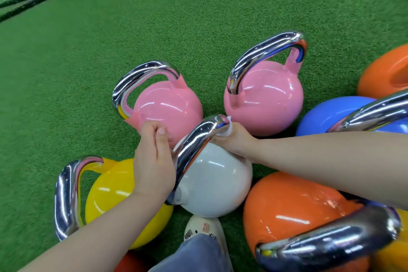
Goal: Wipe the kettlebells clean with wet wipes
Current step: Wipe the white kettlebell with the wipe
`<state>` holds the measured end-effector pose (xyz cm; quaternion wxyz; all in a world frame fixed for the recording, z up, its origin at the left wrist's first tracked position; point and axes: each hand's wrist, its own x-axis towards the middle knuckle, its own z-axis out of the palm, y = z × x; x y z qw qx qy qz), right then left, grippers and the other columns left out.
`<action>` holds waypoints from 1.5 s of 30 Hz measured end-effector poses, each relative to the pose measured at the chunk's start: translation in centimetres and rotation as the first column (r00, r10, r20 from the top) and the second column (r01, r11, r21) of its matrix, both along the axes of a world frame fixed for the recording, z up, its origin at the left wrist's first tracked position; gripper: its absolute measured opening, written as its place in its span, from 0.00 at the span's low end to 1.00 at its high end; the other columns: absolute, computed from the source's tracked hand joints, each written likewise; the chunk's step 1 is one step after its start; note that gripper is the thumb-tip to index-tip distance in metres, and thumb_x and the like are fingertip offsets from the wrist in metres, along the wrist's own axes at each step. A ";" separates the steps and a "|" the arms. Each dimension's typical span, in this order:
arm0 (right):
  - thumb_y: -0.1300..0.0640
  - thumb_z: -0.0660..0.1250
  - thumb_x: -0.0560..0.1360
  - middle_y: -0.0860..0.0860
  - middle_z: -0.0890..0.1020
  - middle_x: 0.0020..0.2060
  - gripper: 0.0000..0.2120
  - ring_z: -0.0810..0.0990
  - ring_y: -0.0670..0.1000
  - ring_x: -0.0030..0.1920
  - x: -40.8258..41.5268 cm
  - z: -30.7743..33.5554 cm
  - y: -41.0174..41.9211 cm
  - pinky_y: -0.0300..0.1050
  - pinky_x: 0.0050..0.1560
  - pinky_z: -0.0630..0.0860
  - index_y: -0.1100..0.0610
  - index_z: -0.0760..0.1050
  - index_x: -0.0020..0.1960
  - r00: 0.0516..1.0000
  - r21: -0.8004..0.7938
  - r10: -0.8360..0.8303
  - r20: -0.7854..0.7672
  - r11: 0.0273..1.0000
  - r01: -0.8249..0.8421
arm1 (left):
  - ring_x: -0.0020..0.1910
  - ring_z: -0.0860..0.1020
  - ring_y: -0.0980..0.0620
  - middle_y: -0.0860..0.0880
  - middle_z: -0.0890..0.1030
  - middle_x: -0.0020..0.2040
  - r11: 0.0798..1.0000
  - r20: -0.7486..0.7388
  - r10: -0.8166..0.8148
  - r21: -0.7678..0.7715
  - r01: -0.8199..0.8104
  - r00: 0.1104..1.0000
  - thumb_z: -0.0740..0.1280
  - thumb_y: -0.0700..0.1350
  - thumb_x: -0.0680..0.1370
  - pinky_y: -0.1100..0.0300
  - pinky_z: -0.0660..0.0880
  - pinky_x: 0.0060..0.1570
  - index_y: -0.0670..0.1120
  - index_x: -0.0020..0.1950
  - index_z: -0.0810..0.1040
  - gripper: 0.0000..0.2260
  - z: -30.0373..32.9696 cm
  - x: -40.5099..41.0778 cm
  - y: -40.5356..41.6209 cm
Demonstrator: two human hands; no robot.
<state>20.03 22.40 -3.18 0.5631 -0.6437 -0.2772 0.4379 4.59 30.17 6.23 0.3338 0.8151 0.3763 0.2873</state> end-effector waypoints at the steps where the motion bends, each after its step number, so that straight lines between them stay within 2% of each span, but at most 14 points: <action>1: 0.56 0.73 0.70 0.41 0.82 0.40 0.06 0.78 0.37 0.40 0.0 -0.1 0.1 0.27 0.39 0.73 0.46 0.79 0.41 1.000 -0.005 -0.004 -0.013 1.000 0.004 | 0.36 0.73 0.48 0.56 0.73 0.37 1.000 -0.001 0.005 -0.005 -0.005 1.000 0.51 0.52 0.77 0.45 0.71 0.43 0.51 0.43 0.66 0.09 0.0 0.0 0.0; 5: 0.58 0.73 0.70 0.39 0.80 0.37 0.09 0.77 0.35 0.38 0.0 0.1 -0.3 0.24 0.37 0.72 0.45 0.78 0.38 0.998 0.003 -0.023 -0.059 1.000 0.023 | 0.37 0.73 0.48 0.56 0.74 0.37 1.000 0.000 0.017 -0.012 -0.017 1.000 0.50 0.52 0.76 0.45 0.72 0.43 0.49 0.44 0.66 0.10 -0.1 0.0 -0.1; 9: 0.57 0.73 0.70 0.44 0.82 0.47 0.08 0.79 0.43 0.48 1.0 0.2 -0.6 0.36 0.50 0.74 0.46 0.79 0.46 0.990 -0.050 0.116 -0.085 0.991 -0.120 | 0.37 0.73 0.47 0.56 0.73 0.37 1.000 -0.012 0.021 -0.017 -0.021 1.000 0.51 0.51 0.76 0.45 0.72 0.43 0.54 0.40 0.65 0.07 -0.1 0.0 0.0; 13: 0.52 0.74 0.69 0.41 0.81 0.47 0.10 0.78 0.39 0.49 1.3 1.0 -0.6 0.33 0.51 0.73 0.45 0.78 0.49 0.977 -0.132 0.202 -0.066 0.969 -0.209 | 0.37 0.73 0.52 0.56 0.73 0.37 0.999 -0.010 0.022 -0.034 -0.023 1.000 0.51 0.49 0.77 0.46 0.71 0.44 0.53 0.41 0.65 0.07 0.0 0.1 -0.1; 16: 0.33 0.78 0.52 0.46 0.79 0.56 0.39 0.77 0.47 0.58 1.2 0.5 -0.9 0.47 0.61 0.74 0.47 0.74 0.59 0.989 -0.220 0.121 0.081 0.970 -0.101 | 0.37 0.73 0.48 0.55 0.73 0.38 0.999 -0.007 0.022 -0.033 -0.023 1.000 0.51 0.49 0.76 0.45 0.71 0.43 0.53 0.40 0.65 0.07 0.0 0.0 -0.1; 18: 0.30 0.76 0.48 0.47 0.77 0.61 0.48 0.74 0.49 0.63 1.1 0.6 -1.9 0.51 0.64 0.72 0.45 0.70 0.64 0.983 -0.256 0.126 0.131 0.963 -0.089 | 0.37 0.73 0.50 0.55 0.73 0.38 0.999 -0.006 0.021 -0.034 -0.022 1.000 0.51 0.49 0.76 0.46 0.71 0.43 0.54 0.40 0.65 0.07 0.1 0.0 -0.1; 22: 0.51 0.73 0.69 0.44 0.80 0.56 0.20 0.77 0.44 0.59 0.6 2.3 -4.2 0.40 0.61 0.71 0.48 0.75 0.61 0.986 -0.167 0.165 0.008 0.973 -0.161 | 0.37 0.74 0.55 0.55 0.74 0.37 0.999 -0.002 0.022 -0.032 -0.022 1.000 0.51 0.49 0.76 0.48 0.70 0.43 0.54 0.40 0.64 0.06 0.1 0.0 -0.1; 25: 0.56 0.66 0.76 0.49 0.82 0.55 0.13 0.79 0.50 0.58 0.1 1.8 -4.9 0.48 0.63 0.72 0.51 0.77 0.60 0.995 -0.141 0.084 0.057 0.987 -0.075 | 0.37 0.74 0.52 0.55 0.74 0.38 1.000 -0.004 0.014 -0.023 -0.014 1.000 0.51 0.49 0.76 0.48 0.70 0.42 0.54 0.40 0.64 0.06 0.1 0.0 -0.1; 30: 0.57 0.63 0.77 0.45 0.80 0.49 0.14 0.76 0.46 0.52 -0.1 1.0 -3.5 0.40 0.54 0.69 0.53 0.77 0.62 0.956 -0.264 0.033 0.291 0.963 0.047 | 0.37 0.73 0.53 0.56 0.73 0.37 1.000 -0.002 0.010 -0.012 -0.010 1.000 0.51 0.49 0.77 0.49 0.70 0.43 0.50 0.43 0.66 0.07 0.1 0.1 -0.2; 33: 0.58 0.64 0.78 0.50 0.81 0.56 0.13 0.77 0.47 0.56 1.5 1.2 -3.5 0.49 0.63 0.72 0.56 0.76 0.61 0.984 -0.240 0.142 0.105 0.964 -0.114 | 0.37 0.73 0.49 0.57 0.73 0.37 1.000 -0.006 0.005 -0.002 -0.005 1.000 0.51 0.49 0.77 0.49 0.70 0.44 0.46 0.45 0.67 0.09 0.0 0.1 -0.2; 35: 0.58 0.65 0.77 0.53 0.81 0.56 0.12 0.78 0.49 0.54 2.1 1.6 -3.5 0.52 0.63 0.72 0.57 0.76 0.59 0.971 -0.259 0.207 0.119 0.950 -0.171 | 0.39 0.73 0.47 0.58 0.73 0.37 1.000 -0.011 0.009 0.005 -0.009 1.000 0.51 0.49 0.77 0.48 0.70 0.44 0.46 0.45 0.67 0.09 0.1 0.1 -0.2; 37: 0.55 0.67 0.75 0.52 0.83 0.50 0.09 0.80 0.51 0.52 1.7 1.5 -3.2 0.48 0.57 0.74 0.57 0.78 0.55 0.938 -0.291 0.183 0.293 0.952 -0.095 | 0.40 0.74 0.45 0.57 0.73 0.37 1.000 -0.014 0.012 0.008 -0.012 1.000 0.51 0.49 0.77 0.47 0.71 0.44 0.47 0.45 0.67 0.08 0.2 0.1 -0.2; 40: 0.50 0.69 0.73 0.50 0.82 0.41 0.09 0.80 0.53 0.45 -0.2 2.2 -2.8 0.43 0.42 0.69 0.55 0.79 0.48 0.836 -0.352 0.054 0.546 0.920 0.170 | 0.40 0.74 0.44 0.57 0.73 0.37 1.000 -0.020 0.014 0.014 -0.013 1.000 0.51 0.49 0.77 0.46 0.71 0.45 0.48 0.45 0.67 0.08 0.1 0.2 -0.2; 45: 0.49 0.66 0.74 0.54 0.82 0.51 0.12 0.78 0.58 0.54 -1.7 3.3 -1.4 0.44 0.47 0.69 0.54 0.76 0.54 0.848 -0.433 -0.011 0.529 0.856 0.282 | 0.40 0.74 0.44 0.58 0.73 0.37 0.999 -0.015 0.007 0.035 -0.006 1.000 0.51 0.49 0.77 0.46 0.71 0.44 0.47 0.45 0.67 0.08 0.2 0.2 -0.3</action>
